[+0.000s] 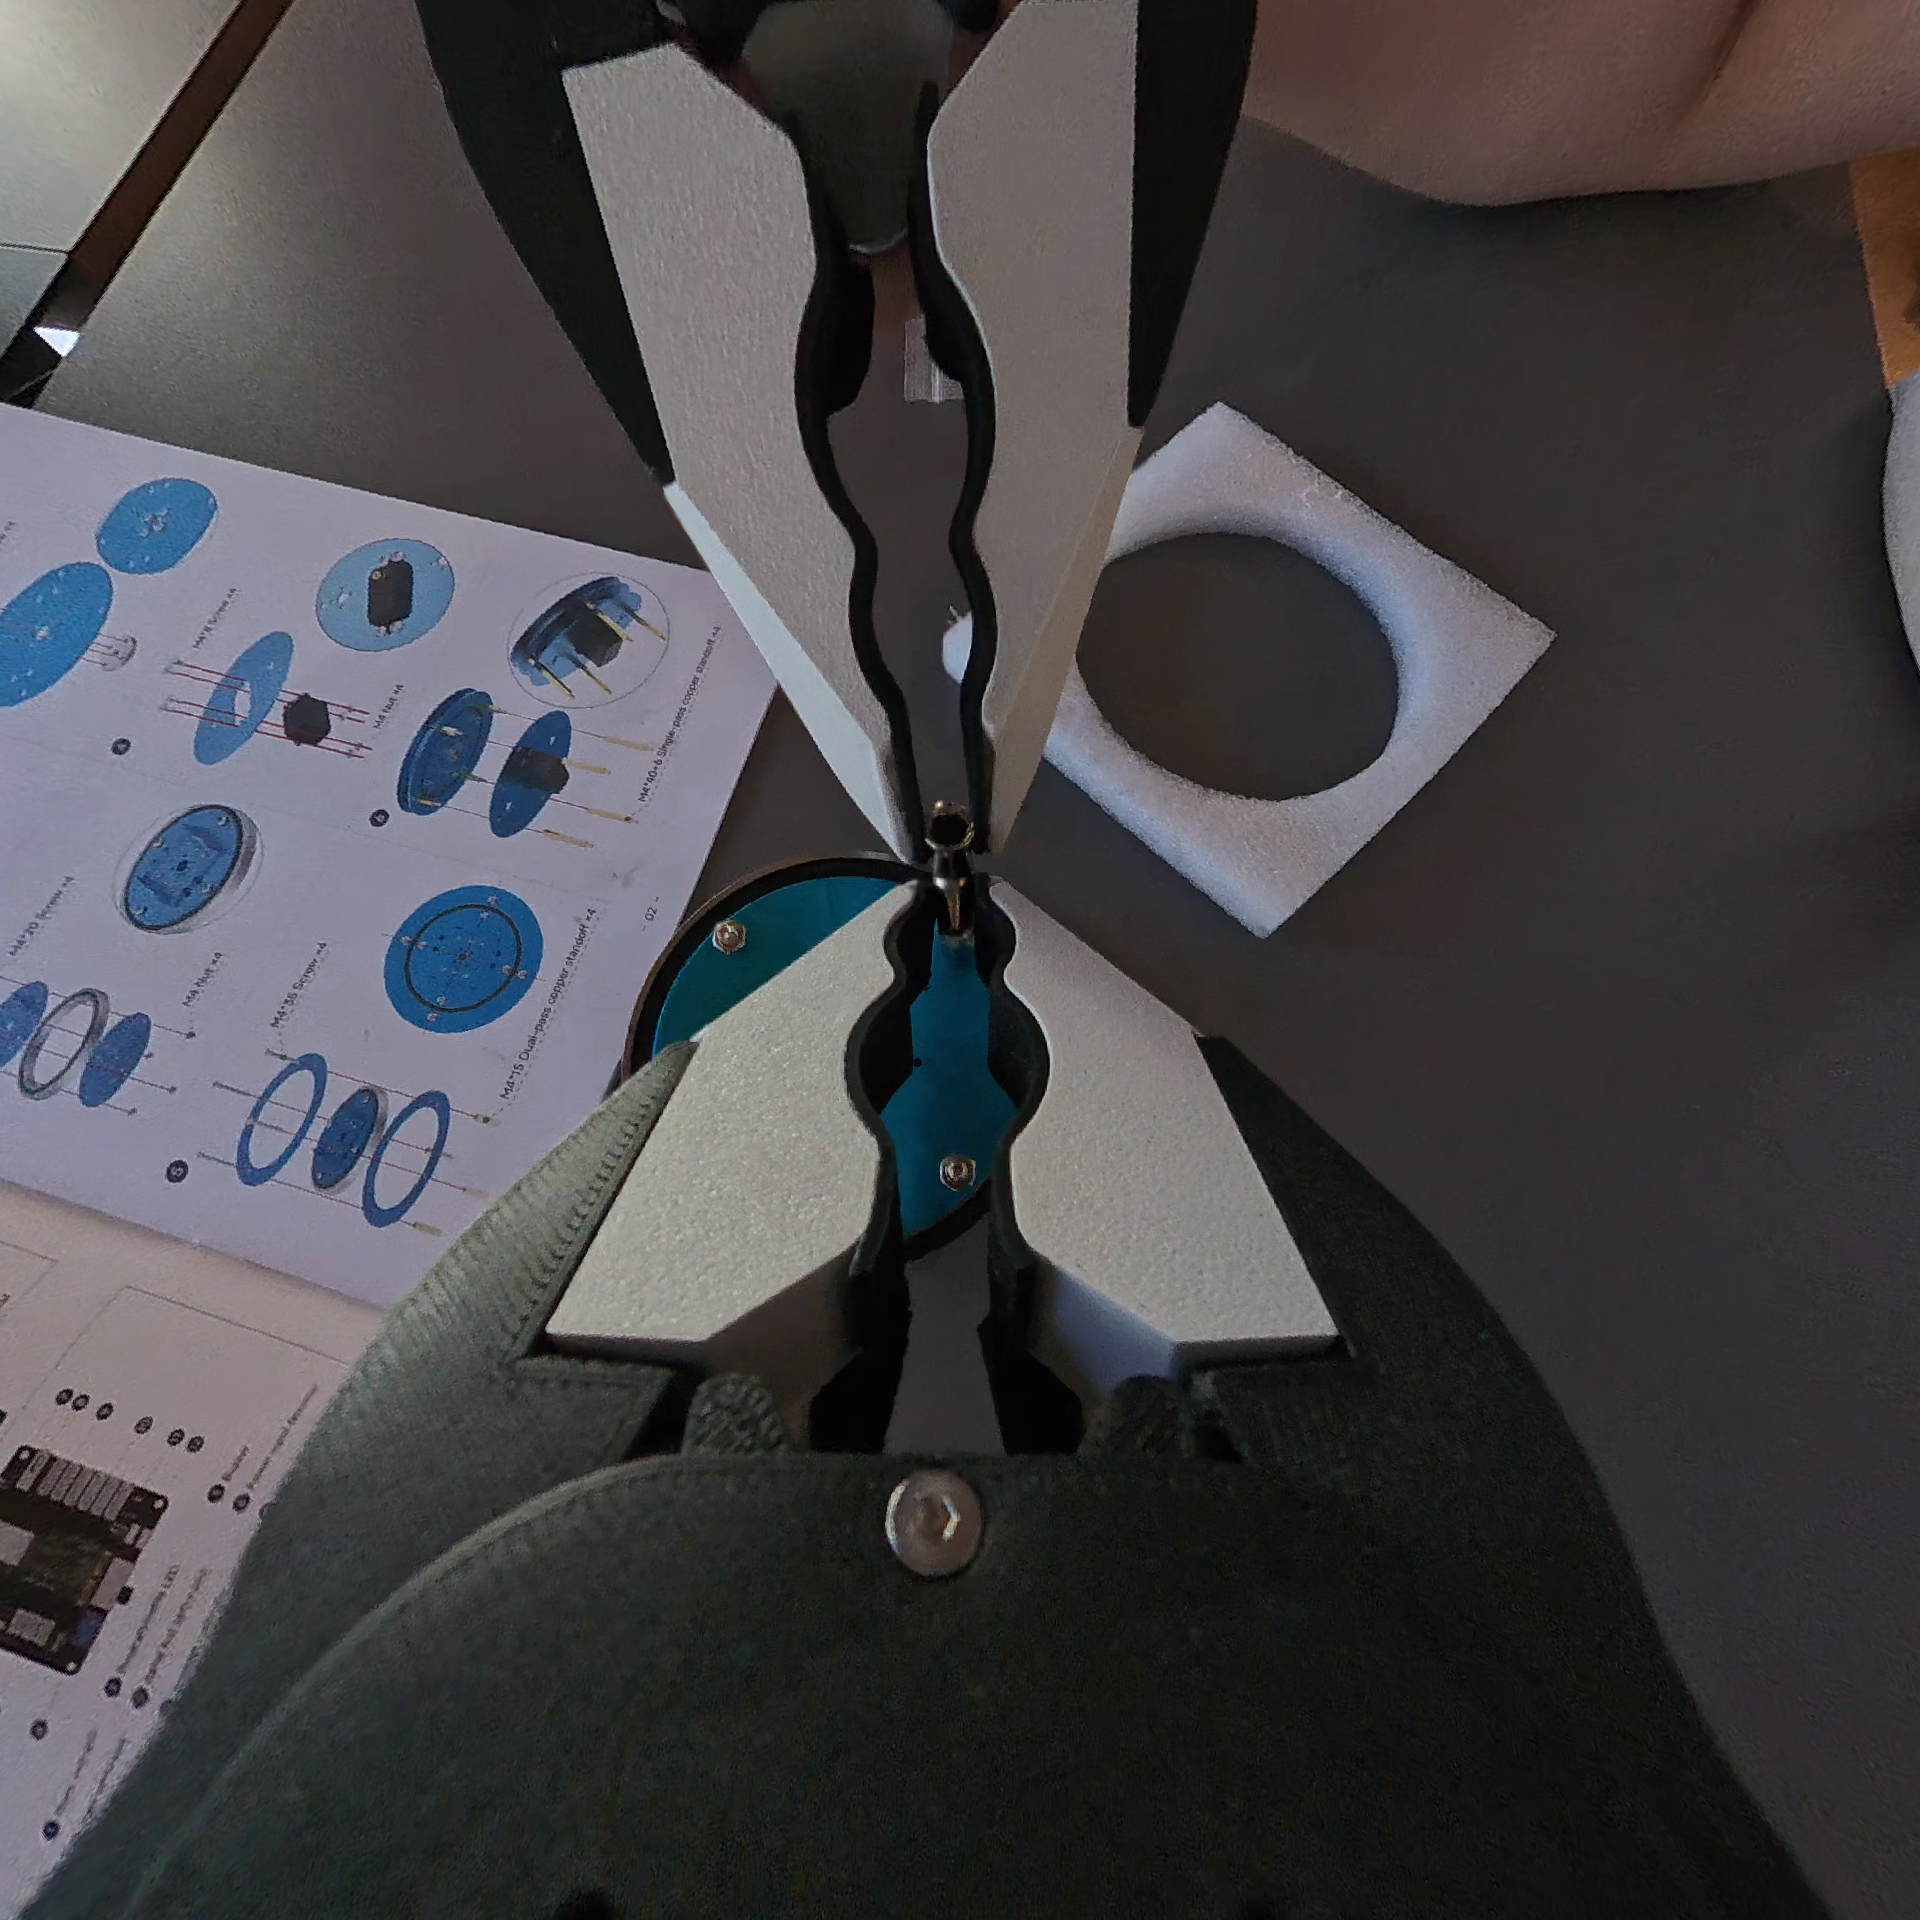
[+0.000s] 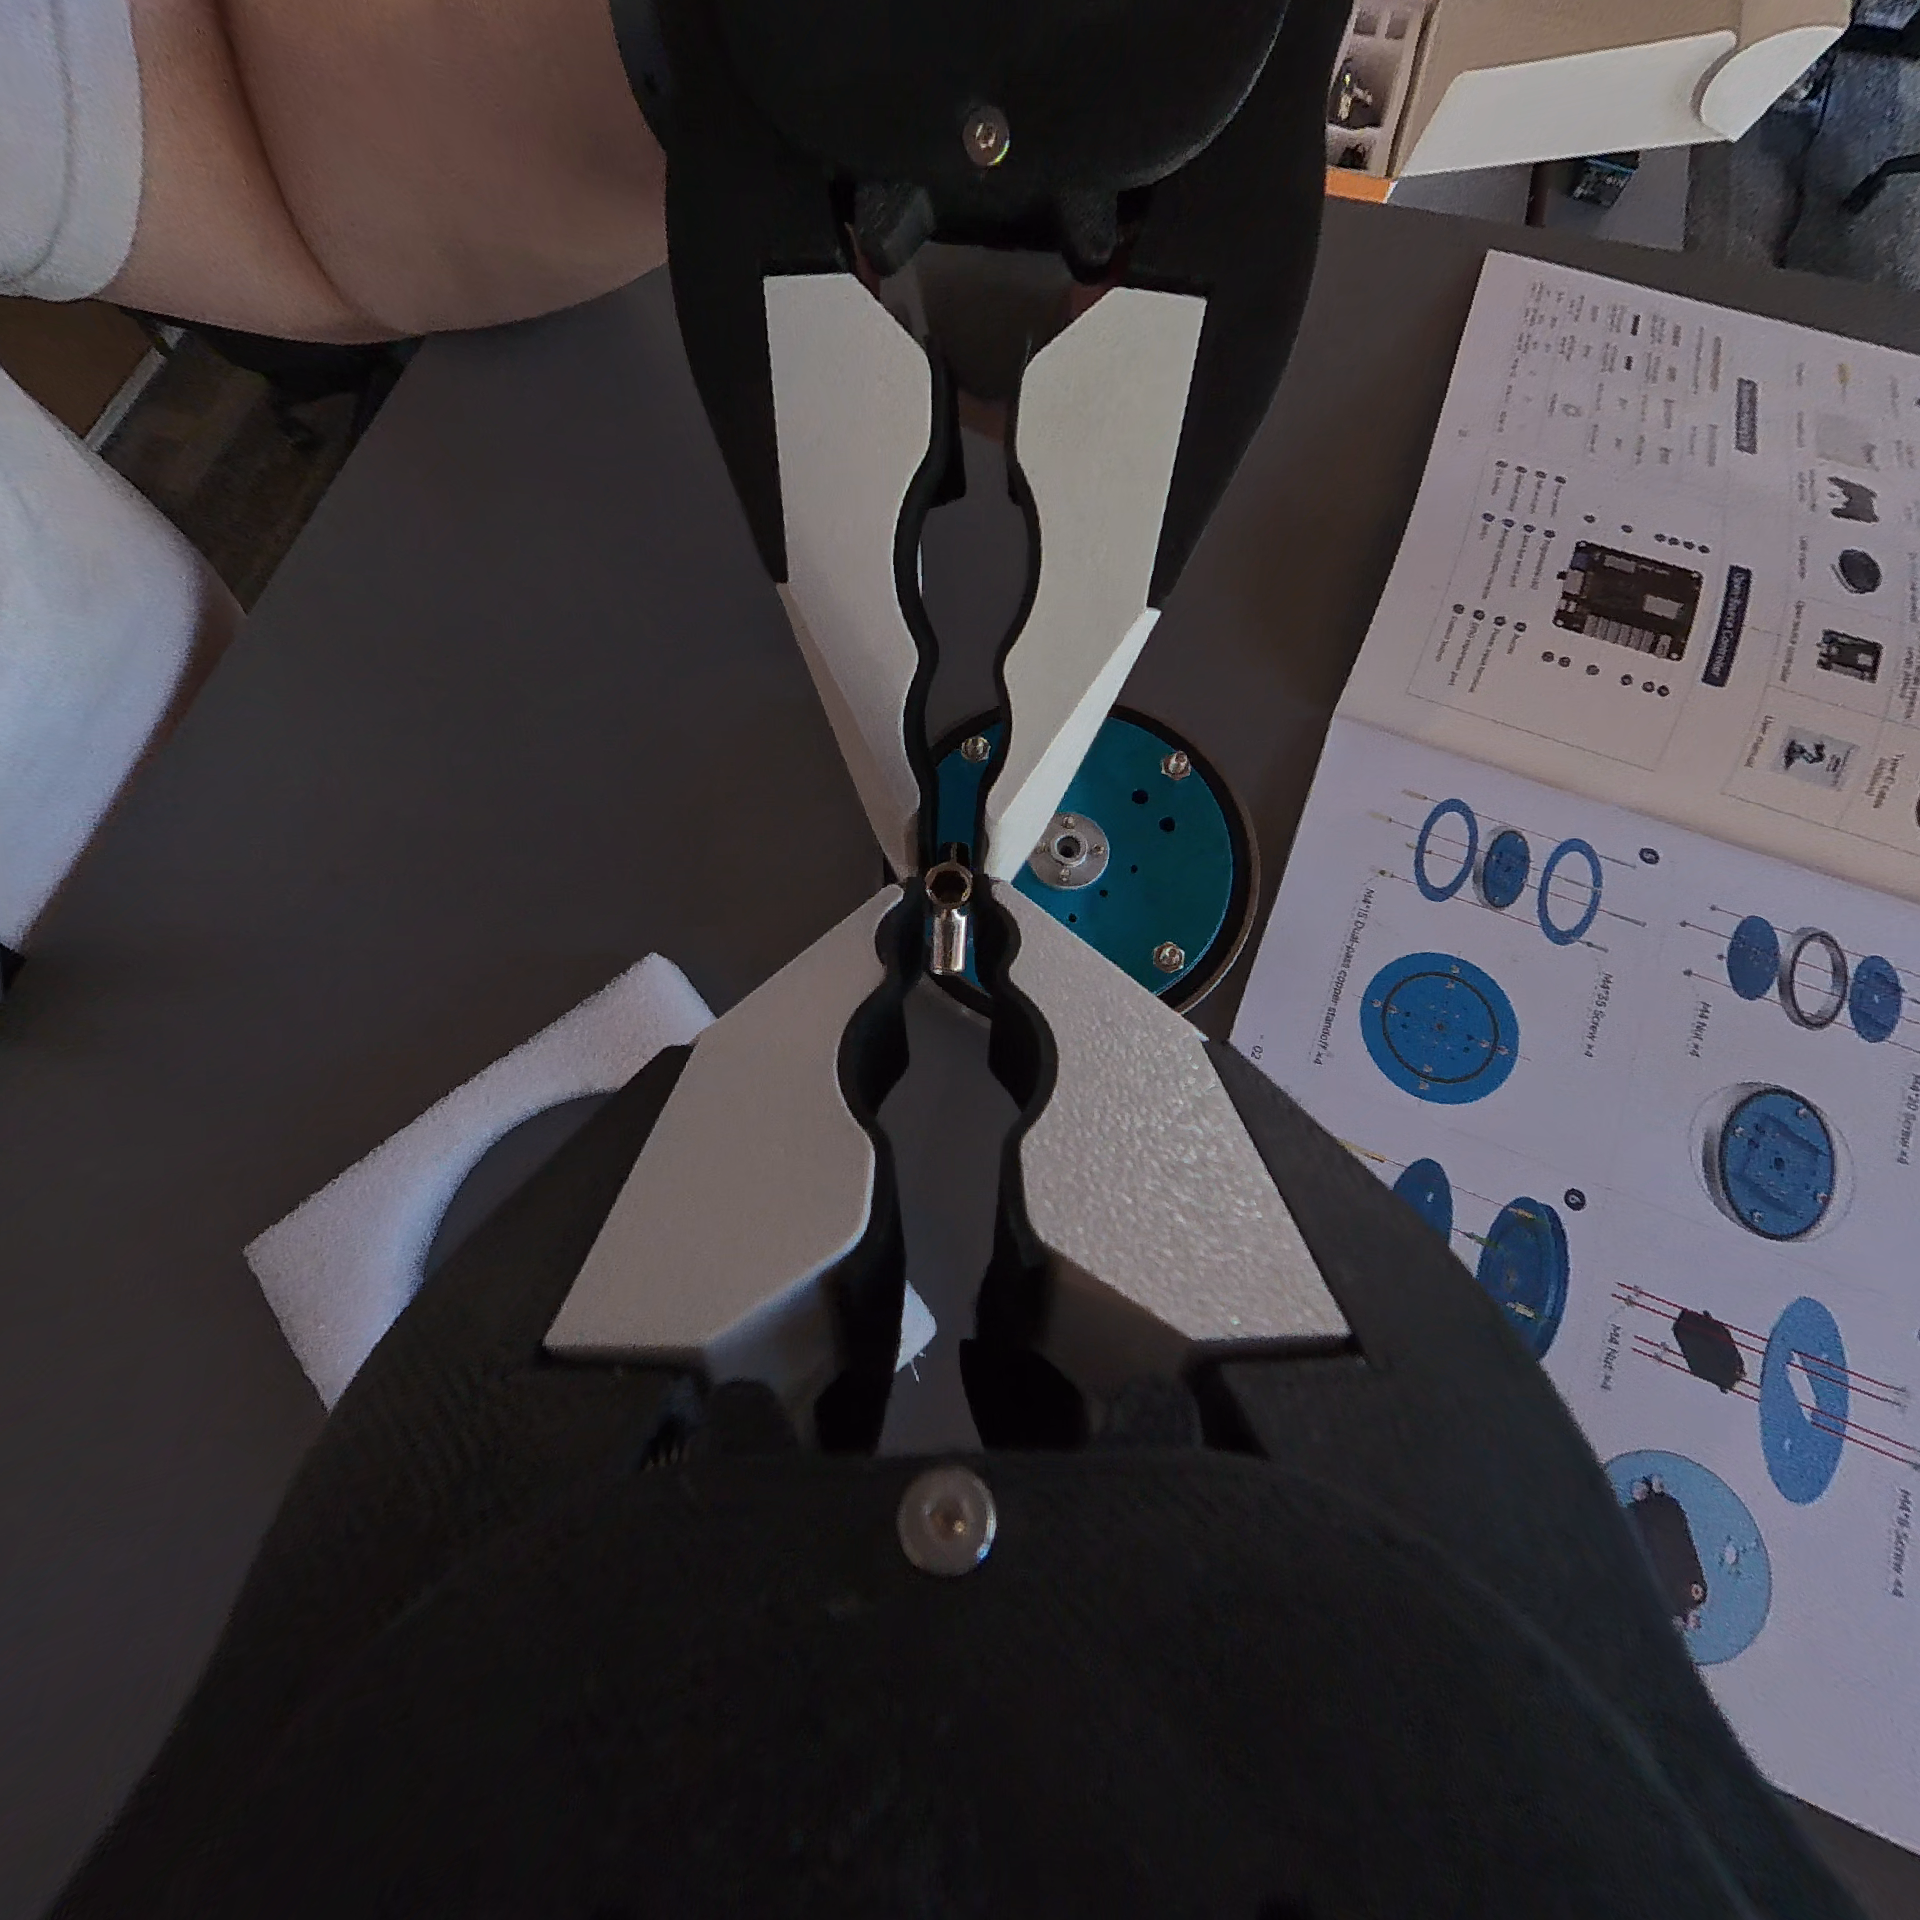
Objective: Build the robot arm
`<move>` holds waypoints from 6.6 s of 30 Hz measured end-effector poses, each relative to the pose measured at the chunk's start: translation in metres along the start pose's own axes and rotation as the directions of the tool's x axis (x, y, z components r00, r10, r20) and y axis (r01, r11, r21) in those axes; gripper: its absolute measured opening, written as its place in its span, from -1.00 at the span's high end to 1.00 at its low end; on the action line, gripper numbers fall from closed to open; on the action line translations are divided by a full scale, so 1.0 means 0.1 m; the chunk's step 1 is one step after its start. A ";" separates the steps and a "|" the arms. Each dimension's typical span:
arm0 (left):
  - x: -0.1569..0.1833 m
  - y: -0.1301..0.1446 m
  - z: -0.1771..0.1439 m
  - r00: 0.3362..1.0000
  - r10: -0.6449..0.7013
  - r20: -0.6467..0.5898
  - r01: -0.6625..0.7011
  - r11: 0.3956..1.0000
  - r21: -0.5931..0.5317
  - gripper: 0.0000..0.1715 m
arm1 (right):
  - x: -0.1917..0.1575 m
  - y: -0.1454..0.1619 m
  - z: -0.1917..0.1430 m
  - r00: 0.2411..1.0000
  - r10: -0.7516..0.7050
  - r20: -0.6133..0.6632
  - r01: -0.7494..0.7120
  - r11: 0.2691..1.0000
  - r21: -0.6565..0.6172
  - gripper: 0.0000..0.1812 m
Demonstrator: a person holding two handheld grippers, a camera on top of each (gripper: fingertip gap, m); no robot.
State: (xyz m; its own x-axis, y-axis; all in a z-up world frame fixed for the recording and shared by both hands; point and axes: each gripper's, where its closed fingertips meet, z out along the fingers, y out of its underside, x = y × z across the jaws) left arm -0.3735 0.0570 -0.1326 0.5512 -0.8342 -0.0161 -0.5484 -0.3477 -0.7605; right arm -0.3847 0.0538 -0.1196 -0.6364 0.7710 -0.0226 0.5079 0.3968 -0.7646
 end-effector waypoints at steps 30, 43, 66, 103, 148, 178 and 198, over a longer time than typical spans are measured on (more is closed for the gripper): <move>0.02 0.07 0.00 0.999 0.043 0.033 -0.043 0.999 0.002 0.94 | -0.02 0.13 0.10 0.988 0.071 -0.138 -0.097 0.976 -0.196 0.93; -0.05 0.11 -0.07 0.997 0.027 0.072 -0.027 1.000 0.001 0.92 | 0.05 0.08 0.10 0.985 0.068 -0.158 -0.089 0.988 -0.125 0.93; -0.07 0.15 -0.07 0.991 0.074 0.115 -0.077 0.997 0.015 0.84 | 0.04 0.14 0.09 0.952 0.121 -0.280 -0.160 0.980 -0.120 0.93; -0.30 0.07 -0.06 0.975 -0.032 0.219 0.017 0.998 0.067 0.74 | -0.17 0.22 0.11 0.966 0.172 -0.192 -0.200 0.970 -0.140 0.85; -0.39 0.12 -0.13 0.942 -0.101 0.321 0.109 0.994 -0.005 0.16 | -0.14 0.22 0.03 0.982 -0.149 -0.119 0.142 0.988 -0.065 0.52; -0.45 0.12 -0.14 0.935 -0.165 0.315 0.161 0.986 0.039 0.26 | -0.26 0.21 0.03 0.974 -0.189 -0.121 0.176 0.978 -0.111 0.69; -0.24 -0.01 -0.13 0.956 -0.133 0.260 0.130 0.991 0.028 -0.05 | -0.03 0.17 -0.01 0.974 -0.165 -0.154 0.163 0.986 -0.022 0.42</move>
State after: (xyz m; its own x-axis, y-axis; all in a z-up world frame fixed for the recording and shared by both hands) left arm -0.3944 0.0717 -0.1227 0.7639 -0.6400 -0.0832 -0.4539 -0.4411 -0.7742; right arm -0.3743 0.0587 -0.1319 -0.6142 0.7625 0.2033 0.4099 0.5285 -0.7434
